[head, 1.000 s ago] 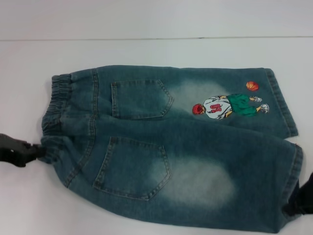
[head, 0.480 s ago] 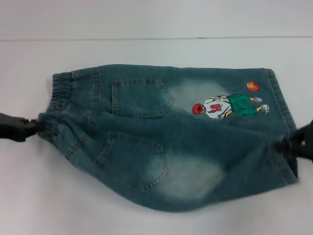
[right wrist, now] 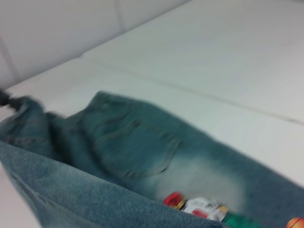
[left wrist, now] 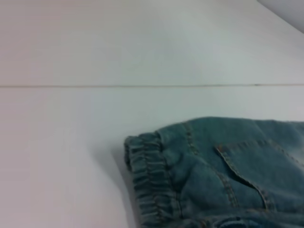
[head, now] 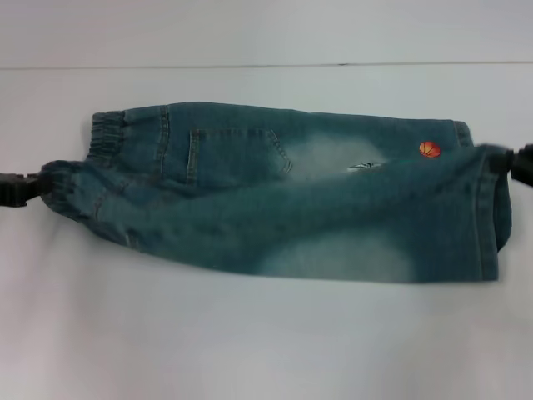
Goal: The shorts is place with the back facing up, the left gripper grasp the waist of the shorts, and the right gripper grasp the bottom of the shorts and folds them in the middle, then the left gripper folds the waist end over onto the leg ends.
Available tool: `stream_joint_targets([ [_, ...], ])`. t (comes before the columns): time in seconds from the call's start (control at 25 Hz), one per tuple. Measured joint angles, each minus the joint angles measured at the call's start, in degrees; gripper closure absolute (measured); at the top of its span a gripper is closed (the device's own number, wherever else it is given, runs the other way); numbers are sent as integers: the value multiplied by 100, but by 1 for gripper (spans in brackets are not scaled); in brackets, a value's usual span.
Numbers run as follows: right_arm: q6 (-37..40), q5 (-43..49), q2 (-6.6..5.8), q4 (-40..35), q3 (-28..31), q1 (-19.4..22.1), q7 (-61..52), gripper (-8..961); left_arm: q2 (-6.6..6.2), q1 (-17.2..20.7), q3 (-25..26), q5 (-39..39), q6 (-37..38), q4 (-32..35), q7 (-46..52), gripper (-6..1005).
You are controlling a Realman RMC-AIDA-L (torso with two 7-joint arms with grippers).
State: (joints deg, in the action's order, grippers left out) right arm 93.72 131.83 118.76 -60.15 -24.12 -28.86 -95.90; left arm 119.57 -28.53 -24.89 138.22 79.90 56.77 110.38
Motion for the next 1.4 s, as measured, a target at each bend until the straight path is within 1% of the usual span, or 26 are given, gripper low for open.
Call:
stream_joint_targets([
  [0.2,-571,-271,9,105,-37,-124,-200,932,104,-118,-25,-9,-250,21,82,936],
  [0.36,-1084,-294,16,294,-48,-267,-305,933,202,-235,-47,-8,-466,21,174,936],
  [0.48,-1404,-294,20,409,-62,-327,-317,933,233,-354,-48,-12,-611,18,225,936],
  [0.52,-1605,-292,20,478,-77,-355,-350,929,244,-456,-62,-15,-744,17,302,936],
  [0.56,-1605,-292,20,478,-77,-355,-350,924,244,-456,-62,-15,-744,17,302,935],
  [0.72,-2066,-283,3,656,-243,-374,-444,907,277,-653,-88,-15,-1086,-4,402,935],
  [0.88,-2468,-293,-9,806,-375,-393,-449,890,336,-757,-139,-19,-1508,-74,417,935],
  [1.04,-2682,-287,-10,878,-548,-434,-426,873,377,-806,-254,-160,-1788,-131,387,934],
  [1.12,-2789,-292,-7,883,-652,-440,-428,865,387,-809,-405,-312,-1942,-184,371,934],
  [1.16,-2851,-296,2,886,-702,-443,-427,860,394,-809,-585,-406,-2107,-260,361,934],
  [1.2,-2930,-297,11,895,-748,-448,-423,856,394,-809,-585,-406,-2107,-260,361,934],
  [1.32,-3108,-259,18,984,-854,-491,-436,843,412,-806,-1011,-540,-2484,-388,250,934],
  [1.4,-3160,-186,0,1066,-953,-510,-490,835,425,-789,-1299,-615,-2666,-469,116,933],
])
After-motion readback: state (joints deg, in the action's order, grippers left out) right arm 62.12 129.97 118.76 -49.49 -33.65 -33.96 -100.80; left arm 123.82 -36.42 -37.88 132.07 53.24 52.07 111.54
